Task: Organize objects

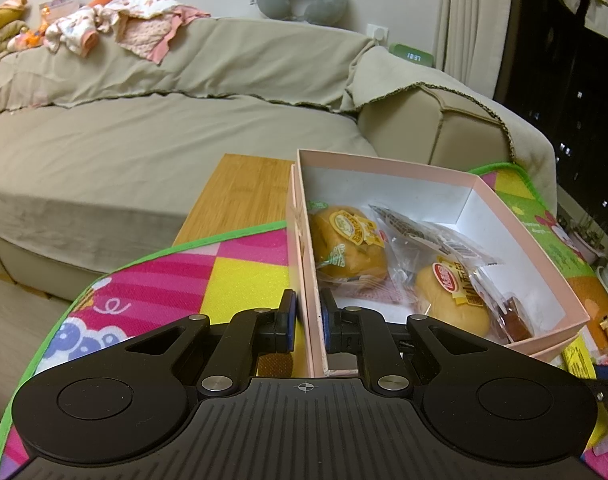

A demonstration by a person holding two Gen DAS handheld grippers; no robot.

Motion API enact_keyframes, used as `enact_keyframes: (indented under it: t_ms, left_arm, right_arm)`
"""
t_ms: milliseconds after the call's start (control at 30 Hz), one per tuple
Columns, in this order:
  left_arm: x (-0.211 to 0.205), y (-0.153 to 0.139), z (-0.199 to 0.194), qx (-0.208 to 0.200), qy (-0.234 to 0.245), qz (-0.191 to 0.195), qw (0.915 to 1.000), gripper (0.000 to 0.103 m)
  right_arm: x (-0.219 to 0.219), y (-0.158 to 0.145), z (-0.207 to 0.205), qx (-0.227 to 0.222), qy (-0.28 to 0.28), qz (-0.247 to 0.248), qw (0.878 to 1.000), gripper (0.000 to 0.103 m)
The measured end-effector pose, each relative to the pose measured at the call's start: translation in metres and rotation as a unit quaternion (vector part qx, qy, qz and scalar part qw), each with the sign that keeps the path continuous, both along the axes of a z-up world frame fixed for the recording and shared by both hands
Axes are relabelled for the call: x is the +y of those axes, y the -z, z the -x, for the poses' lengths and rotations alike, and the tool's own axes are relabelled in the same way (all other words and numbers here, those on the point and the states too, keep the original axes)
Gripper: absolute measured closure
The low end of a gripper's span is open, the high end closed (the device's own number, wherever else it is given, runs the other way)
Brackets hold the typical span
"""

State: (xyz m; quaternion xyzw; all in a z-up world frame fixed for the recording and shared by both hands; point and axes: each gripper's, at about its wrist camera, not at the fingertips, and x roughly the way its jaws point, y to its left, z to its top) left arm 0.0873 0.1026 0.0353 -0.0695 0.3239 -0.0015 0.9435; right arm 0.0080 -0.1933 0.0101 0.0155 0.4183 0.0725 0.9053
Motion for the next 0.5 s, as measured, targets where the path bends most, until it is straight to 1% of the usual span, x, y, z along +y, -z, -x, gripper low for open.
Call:
enact_keyframes:
  t_ms: [67, 233, 333, 433, 467, 500]
  left_arm:
    - [0.001, 0.000, 0.000, 0.000, 0.000, 0.000, 1.0000, 0.089]
    - [0.000, 0.000, 0.000, 0.000, 0.000, 0.000, 1.0000, 0.089]
    - [-0.001, 0.000, 0.000, 0.003, -0.001, -0.002, 1.0000, 0.089]
    - [-0.003, -0.002, -0.002, 0.009, 0.001, -0.008, 0.9999, 0.089]
    - [-0.004, -0.004, -0.003, 0.010, 0.002, -0.011, 0.9999, 0.089]
    - [-0.004, -0.006, -0.003, 0.009, 0.002, -0.013, 0.9999, 0.090]
  right_arm:
    - [0.002, -0.002, 0.006, 0.005, -0.012, -0.002, 1.000, 0.080]
    - [0.003, -0.018, 0.025, 0.007, -0.035, 0.000, 0.999, 0.081]
    - [-0.002, -0.037, 0.037, 0.002, -0.040, -0.005, 0.999, 0.082]
    - [-0.008, -0.061, 0.043, -0.011, -0.039, -0.018, 0.999, 0.082]
    - [-0.009, -0.071, 0.045, -0.018, -0.039, -0.022, 0.999, 0.084]
    - [-0.010, -0.082, 0.046, -0.030, -0.038, -0.023, 0.999, 0.090]
